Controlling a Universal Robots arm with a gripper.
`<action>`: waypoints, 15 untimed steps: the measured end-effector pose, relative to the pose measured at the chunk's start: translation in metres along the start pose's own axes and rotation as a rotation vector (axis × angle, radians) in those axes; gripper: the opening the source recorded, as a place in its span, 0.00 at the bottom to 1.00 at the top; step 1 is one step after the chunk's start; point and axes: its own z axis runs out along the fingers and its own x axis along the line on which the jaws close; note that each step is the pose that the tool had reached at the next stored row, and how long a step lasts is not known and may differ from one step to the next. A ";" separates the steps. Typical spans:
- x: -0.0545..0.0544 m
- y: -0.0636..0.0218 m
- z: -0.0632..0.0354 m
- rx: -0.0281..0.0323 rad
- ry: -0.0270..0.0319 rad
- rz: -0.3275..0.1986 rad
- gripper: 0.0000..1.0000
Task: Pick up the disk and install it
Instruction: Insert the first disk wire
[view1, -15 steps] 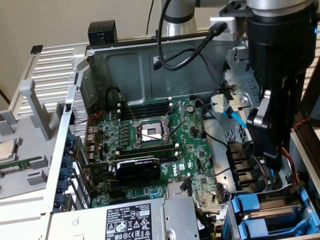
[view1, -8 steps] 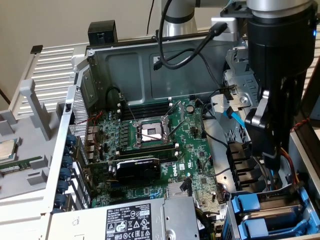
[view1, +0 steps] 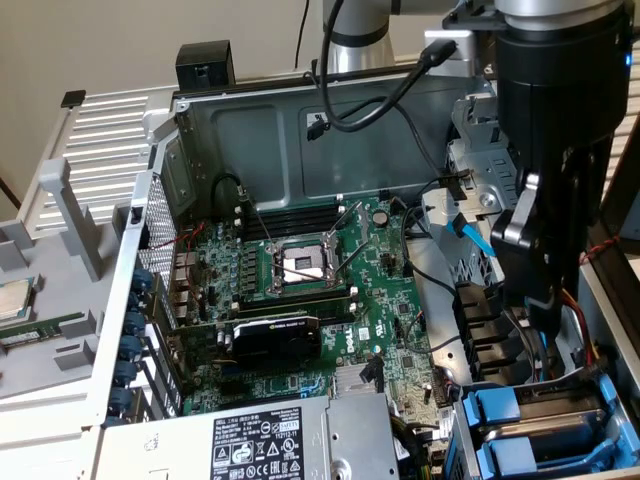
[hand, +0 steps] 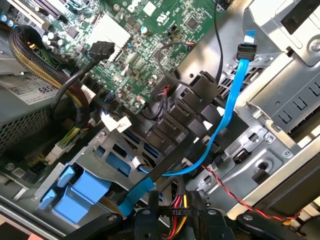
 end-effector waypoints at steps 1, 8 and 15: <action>0.000 -0.0001 0.0001 -0.0003 -0.0002 0.000 0.35; 0.000 0.0002 0.0006 -0.0018 0.0136 0.046 0.35; -0.006 -0.0024 0.0015 -0.0017 0.0147 0.049 0.35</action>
